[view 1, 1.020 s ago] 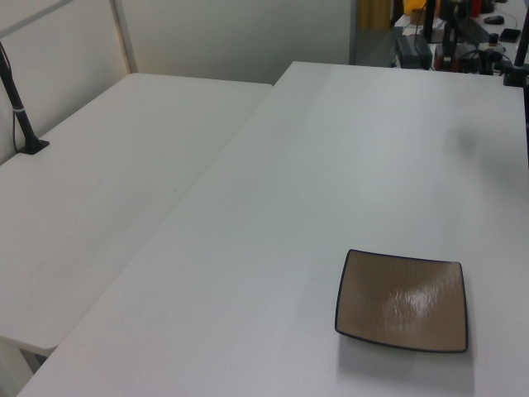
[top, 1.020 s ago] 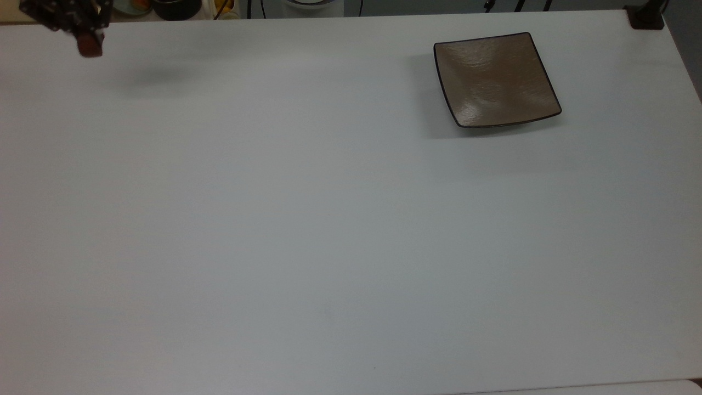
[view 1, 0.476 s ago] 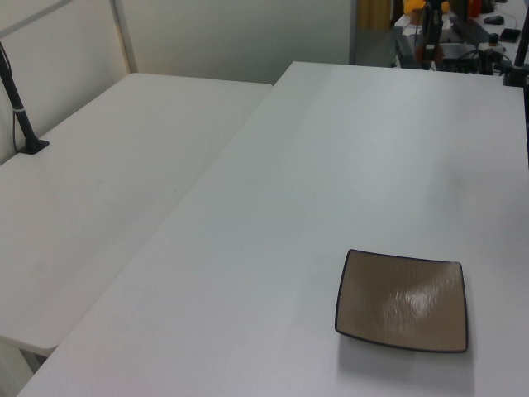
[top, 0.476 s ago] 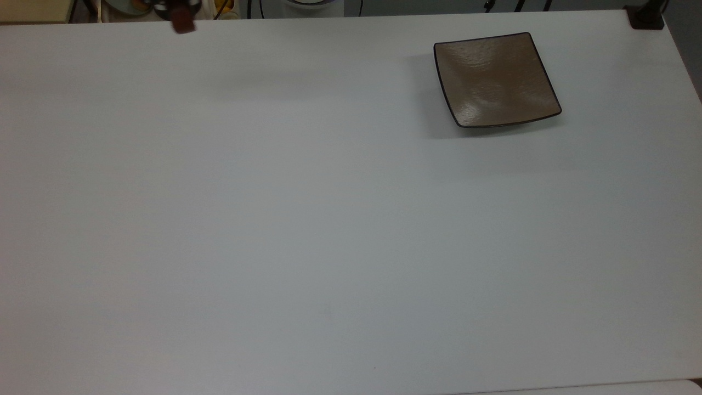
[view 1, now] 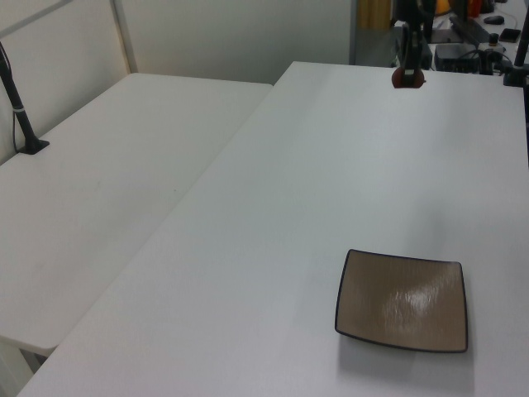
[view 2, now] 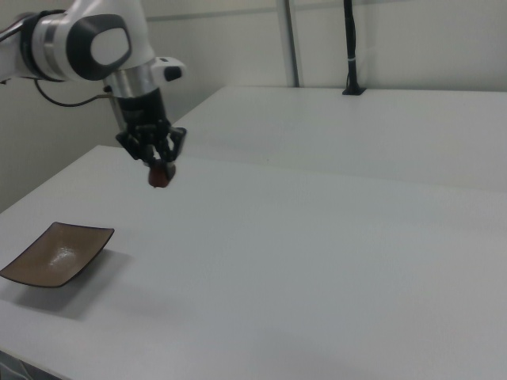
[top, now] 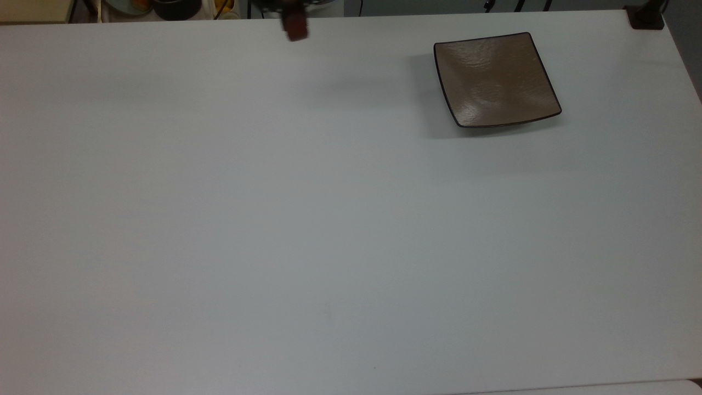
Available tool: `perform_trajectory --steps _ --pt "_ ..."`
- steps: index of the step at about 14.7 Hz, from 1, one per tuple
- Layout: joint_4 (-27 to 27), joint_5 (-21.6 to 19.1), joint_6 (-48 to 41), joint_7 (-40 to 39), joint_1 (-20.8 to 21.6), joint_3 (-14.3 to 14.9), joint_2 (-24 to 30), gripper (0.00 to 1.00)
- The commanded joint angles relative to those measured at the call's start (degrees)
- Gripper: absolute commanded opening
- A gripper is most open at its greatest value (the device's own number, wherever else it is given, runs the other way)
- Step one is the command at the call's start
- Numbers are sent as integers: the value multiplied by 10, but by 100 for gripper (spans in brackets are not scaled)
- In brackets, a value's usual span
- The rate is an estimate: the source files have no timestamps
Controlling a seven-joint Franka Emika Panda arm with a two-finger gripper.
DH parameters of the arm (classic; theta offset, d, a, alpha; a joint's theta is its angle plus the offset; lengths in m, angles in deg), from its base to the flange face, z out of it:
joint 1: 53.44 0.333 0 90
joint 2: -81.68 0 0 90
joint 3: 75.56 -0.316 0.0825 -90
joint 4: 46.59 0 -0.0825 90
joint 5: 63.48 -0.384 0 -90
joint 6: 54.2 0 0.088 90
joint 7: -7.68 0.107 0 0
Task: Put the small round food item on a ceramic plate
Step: 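Carry the food item over to the square brown plate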
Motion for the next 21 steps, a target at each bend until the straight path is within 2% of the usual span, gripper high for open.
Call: perform_trajectory --steps 1,4,6,8,10,13,16,21 --pt "-1 -13 -6 70 51 -17 -4 27" --pt "-5 -20 -5 123 83 -50 -4 28" --pt "-8 -24 -4 159 95 -85 -10 28" --pt "-11 -25 -2 194 93 -125 -20 29" --pt "-15 -31 6 211 96 -143 -32 29" --pt "-30 -35 67 278 102 -186 -54 29" --pt "-40 -35 127 315 113 -207 -91 29" --pt "-98 -29 242 342 143 -209 -124 31"
